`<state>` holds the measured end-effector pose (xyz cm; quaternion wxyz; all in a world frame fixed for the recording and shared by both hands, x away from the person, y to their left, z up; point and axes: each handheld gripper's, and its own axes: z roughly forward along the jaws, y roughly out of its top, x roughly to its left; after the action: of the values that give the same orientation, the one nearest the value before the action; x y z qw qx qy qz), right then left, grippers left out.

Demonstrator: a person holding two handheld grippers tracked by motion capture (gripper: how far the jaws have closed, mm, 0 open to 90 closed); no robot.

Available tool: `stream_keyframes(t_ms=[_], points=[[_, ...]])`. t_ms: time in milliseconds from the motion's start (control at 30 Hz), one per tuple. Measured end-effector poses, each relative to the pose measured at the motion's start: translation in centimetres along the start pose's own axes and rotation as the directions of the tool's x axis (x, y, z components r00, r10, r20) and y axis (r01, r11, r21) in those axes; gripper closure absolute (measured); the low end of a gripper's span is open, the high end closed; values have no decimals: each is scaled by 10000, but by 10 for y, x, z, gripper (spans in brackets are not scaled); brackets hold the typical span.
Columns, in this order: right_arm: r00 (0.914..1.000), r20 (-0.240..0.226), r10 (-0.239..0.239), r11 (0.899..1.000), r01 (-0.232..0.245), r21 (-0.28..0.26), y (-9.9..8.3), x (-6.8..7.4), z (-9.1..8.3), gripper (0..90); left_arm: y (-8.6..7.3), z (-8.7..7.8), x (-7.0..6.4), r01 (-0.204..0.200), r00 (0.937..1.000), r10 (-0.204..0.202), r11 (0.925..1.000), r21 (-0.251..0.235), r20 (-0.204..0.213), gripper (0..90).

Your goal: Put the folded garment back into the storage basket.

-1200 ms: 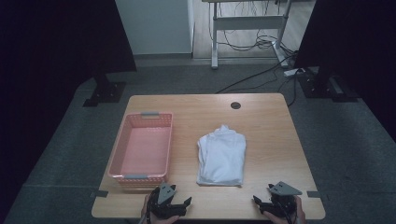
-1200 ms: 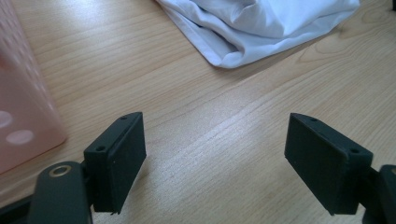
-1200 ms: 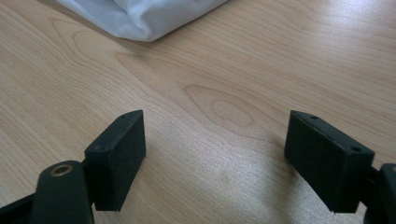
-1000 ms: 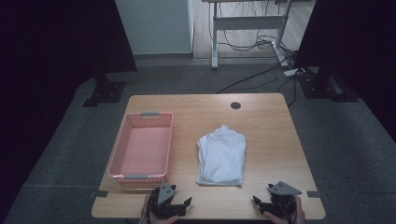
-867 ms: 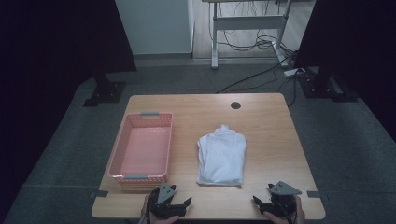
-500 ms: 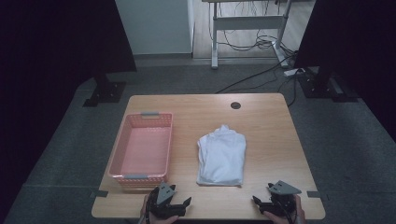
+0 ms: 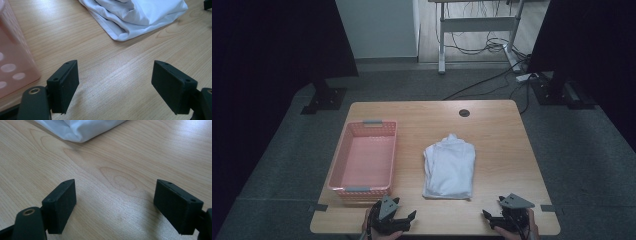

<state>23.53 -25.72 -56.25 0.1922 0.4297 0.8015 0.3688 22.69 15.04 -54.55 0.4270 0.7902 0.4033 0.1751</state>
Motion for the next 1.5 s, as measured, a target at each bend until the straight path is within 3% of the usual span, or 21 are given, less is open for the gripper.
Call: stream_keyframes(t_ms=[333, 600, 900, 1500], points=[[10000, 21, 12, 10000, -12, -21, 0, 0, 0, 178, 3, 1, -5, -148, 9996, 149, 9999, 26, -240, 221], [10000, 33, 23, 10000, -23, -37, 0, 1, 0, 177, 15, 0, -3, -12, 9990, 5, 9999, -158, -452, 217], [10000, 44, 37, 10000, -37, -38, 0, 1, 0, 177, 28, 3, -8, -217, 9993, 210, 9994, -256, -310, 213], [10000, 43, 37, 10000, -36, -68, -1, 2, 1, 176, 41, 6, -9, -231, 9992, 219, 9990, -384, -331, 210]])
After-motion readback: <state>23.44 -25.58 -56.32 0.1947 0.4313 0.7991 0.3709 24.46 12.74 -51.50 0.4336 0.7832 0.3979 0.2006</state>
